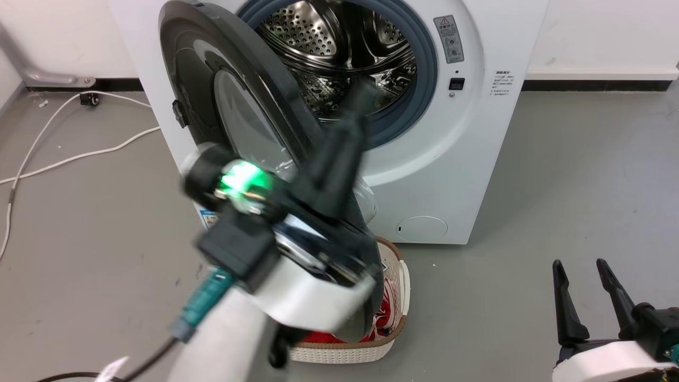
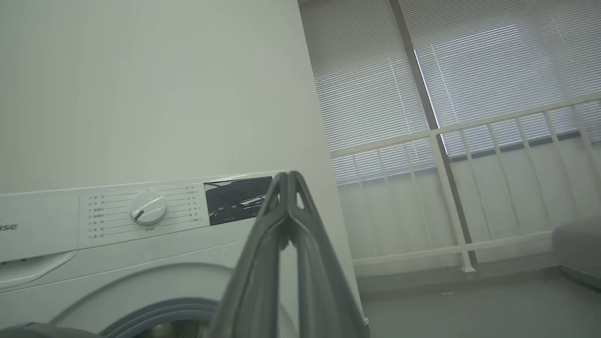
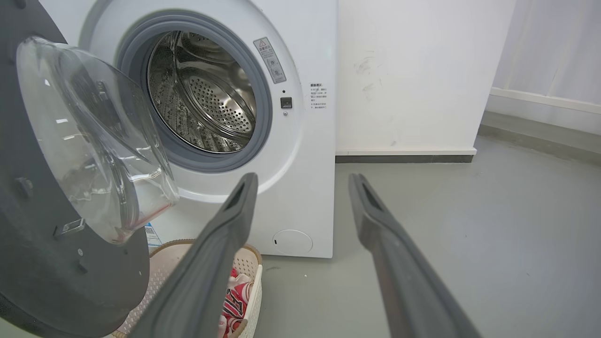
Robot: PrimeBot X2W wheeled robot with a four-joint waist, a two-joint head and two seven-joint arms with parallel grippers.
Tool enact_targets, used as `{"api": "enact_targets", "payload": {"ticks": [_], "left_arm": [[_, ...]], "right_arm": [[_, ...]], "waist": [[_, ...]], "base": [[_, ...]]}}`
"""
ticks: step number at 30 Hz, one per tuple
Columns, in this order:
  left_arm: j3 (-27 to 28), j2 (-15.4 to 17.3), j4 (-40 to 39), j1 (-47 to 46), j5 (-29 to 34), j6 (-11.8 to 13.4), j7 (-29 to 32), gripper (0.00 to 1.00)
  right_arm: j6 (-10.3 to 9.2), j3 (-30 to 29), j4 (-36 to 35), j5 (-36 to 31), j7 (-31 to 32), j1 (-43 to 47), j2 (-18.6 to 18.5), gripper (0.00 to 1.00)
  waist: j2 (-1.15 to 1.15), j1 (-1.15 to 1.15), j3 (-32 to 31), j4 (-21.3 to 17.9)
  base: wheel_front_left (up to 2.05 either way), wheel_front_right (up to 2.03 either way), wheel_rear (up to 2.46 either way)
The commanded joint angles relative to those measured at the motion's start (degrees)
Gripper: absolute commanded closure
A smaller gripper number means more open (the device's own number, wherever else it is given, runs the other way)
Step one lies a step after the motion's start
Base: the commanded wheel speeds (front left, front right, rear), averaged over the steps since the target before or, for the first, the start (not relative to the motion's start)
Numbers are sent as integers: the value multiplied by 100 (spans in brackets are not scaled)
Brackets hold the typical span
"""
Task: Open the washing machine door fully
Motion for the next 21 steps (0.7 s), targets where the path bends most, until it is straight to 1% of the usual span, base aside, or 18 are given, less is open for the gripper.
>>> {"api": "enact_targets", "payload": {"ticks": [1,6,11,14,17,21], "left_arm": [[-122,-4,-19,113,-66,2,45,100],[-1005,48,-10,474,-434,0,401,100],[-1913,236,170,976,-902,0,804,100],[-2480,362,418,1223,-1159,0,992,100],[-2843,453,785,1380,-1276,0,1084,100],[-2911,426,1318,1420,-1266,54,1008,100]], "right_arm": [[-1,-16,3,-20,-11,49,28,0],[-1,-83,28,-21,-38,51,35,0],[-1,-69,57,-24,-29,48,39,0],[-1,-75,76,-13,-30,56,40,0],[-1,-43,107,-14,-12,44,42,0],[-1,30,151,-9,6,7,44,0]], "waist": [[0,0,7,11],[0,0,13,69],[0,0,8,107],[0,0,-3,113],[0,0,-20,84],[0,0,-43,13]], "base": [[0,0,0],[0,0,0],[0,0,0],[0,0,0],[0,0,0],[0,0,0]]}}
